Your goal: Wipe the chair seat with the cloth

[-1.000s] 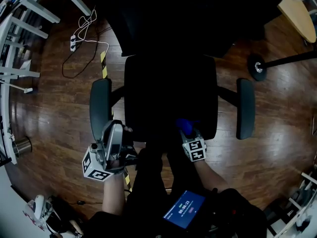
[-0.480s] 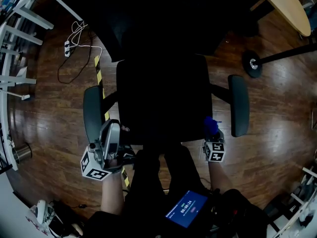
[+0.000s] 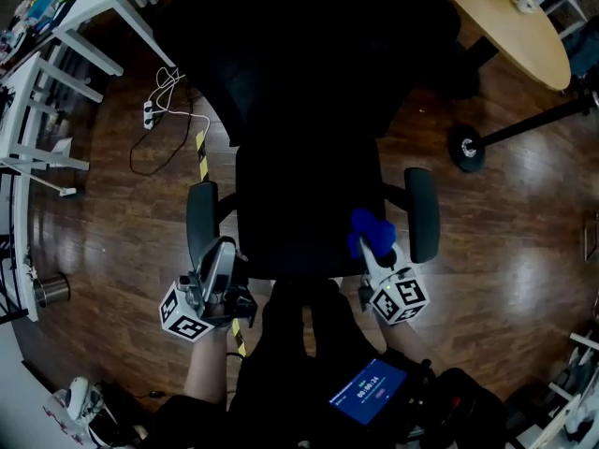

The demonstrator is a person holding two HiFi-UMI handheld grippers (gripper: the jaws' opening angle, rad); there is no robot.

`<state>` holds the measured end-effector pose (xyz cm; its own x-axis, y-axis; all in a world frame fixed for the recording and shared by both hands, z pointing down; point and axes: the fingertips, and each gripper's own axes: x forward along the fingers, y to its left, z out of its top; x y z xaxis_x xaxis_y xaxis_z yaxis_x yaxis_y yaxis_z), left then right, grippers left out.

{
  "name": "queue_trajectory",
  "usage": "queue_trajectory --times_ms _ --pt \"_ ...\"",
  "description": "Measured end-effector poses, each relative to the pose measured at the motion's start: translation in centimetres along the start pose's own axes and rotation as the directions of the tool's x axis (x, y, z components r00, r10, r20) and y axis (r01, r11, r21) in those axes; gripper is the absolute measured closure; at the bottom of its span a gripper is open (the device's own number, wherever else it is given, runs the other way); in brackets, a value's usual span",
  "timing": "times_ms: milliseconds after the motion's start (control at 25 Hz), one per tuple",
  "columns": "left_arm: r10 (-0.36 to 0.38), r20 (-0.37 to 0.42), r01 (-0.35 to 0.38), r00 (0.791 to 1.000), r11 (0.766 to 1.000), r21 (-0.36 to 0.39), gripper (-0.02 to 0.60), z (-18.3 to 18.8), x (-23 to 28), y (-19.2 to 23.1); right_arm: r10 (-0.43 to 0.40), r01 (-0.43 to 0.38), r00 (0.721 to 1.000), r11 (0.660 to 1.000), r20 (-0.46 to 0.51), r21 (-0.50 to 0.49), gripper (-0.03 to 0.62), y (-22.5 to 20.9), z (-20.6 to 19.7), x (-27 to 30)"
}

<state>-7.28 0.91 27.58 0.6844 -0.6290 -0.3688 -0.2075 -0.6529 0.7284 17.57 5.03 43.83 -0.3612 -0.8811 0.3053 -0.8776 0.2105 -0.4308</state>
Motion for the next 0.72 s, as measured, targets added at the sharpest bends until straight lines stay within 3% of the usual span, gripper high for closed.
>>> queue_trajectory --times_ms 160,320,520,720 --pt "-0.056 0.028 0.057 0.998 0.998 -0.036 0.589 2.1 1.2 -6.2 0.187 -0.190 0.975 0.982 0.116 0.013 0.505 7.5 10.3 -2.8" --pt "-0.086 0.056 0.086 0.995 0.996 0.014 0.589 3.2 0.1 -12.4 0.324 -0.325 0.927 0.945 0.189 -0.029 0.505 12.0 16.0 -6.5" --pt "-0.117 0.071 0.114 0.991 0.993 0.036 0.589 3.7 -2.1 -17.9 0.340 -0.331 0.902 0.940 0.267 -0.081 0.505 14.4 19.6 -11.2" --pt "-0.184 0.097 0.176 0.978 0.981 0.087 0.589 5.5 -4.7 -21.4 0.337 -0.324 0.880 0.941 0.336 -0.096 0.505 18.1 19.9 -15.0"
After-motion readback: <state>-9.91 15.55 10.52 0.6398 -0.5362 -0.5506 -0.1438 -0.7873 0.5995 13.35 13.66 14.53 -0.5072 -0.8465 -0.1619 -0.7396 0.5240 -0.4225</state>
